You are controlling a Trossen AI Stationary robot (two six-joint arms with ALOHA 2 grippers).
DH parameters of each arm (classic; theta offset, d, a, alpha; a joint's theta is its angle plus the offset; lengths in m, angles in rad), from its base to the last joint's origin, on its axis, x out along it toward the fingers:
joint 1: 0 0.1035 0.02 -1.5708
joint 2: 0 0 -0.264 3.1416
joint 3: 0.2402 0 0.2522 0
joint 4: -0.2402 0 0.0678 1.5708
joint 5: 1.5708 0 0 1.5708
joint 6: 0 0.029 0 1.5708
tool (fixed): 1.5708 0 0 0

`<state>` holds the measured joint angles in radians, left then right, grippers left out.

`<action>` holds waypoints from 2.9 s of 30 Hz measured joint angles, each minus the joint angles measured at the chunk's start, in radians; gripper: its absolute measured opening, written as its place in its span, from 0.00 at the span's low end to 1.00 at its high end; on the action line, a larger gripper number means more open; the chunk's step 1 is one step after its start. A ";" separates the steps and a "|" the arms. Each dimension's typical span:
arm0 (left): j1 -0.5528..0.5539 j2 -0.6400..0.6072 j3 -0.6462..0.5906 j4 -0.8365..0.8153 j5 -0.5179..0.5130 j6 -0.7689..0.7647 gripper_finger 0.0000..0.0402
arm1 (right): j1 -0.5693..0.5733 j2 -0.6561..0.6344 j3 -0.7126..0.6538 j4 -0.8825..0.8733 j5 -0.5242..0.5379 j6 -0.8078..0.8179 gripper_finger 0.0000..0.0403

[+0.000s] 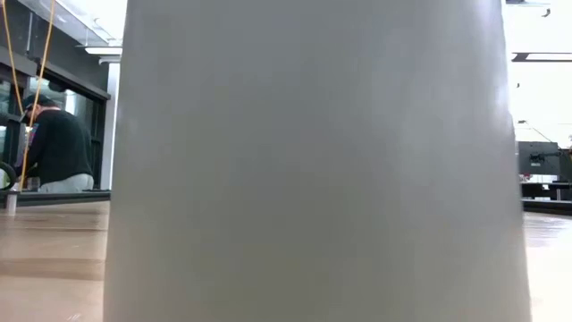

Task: Pick and place slides into the shelf
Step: Return to Home Position

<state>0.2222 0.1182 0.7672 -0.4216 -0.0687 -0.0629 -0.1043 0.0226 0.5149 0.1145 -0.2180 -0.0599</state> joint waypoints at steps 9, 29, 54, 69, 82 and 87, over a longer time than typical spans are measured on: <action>0.000 -0.114 -0.156 0.086 -0.002 -0.027 0.00 | 0.000 -0.016 -0.162 0.202 0.001 0.038 0.00; 0.000 -0.111 -0.331 0.219 -0.007 -0.102 0.00 | 0.000 -0.018 -0.505 0.611 0.032 0.150 0.00; 0.000 -0.112 -0.623 0.535 0.013 -0.204 0.00 | 0.000 -0.017 -0.506 0.517 0.043 0.157 0.00; 0.000 -0.112 -0.759 0.623 0.027 -0.265 0.00 | 0.000 -0.017 -0.506 0.486 0.044 0.157 0.00; 0.000 -0.112 -0.759 0.524 0.057 -0.191 0.00 | 0.000 -0.017 -0.507 0.368 0.044 0.157 0.00; 0.000 -0.112 -0.759 0.448 0.054 -0.153 0.00 | 0.000 -0.017 -0.507 0.269 0.052 0.158 0.00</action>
<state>0.2218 0.0067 0.0086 0.0269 -0.0148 -0.2162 -0.1040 0.0055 0.0082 0.3834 -0.1658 0.0978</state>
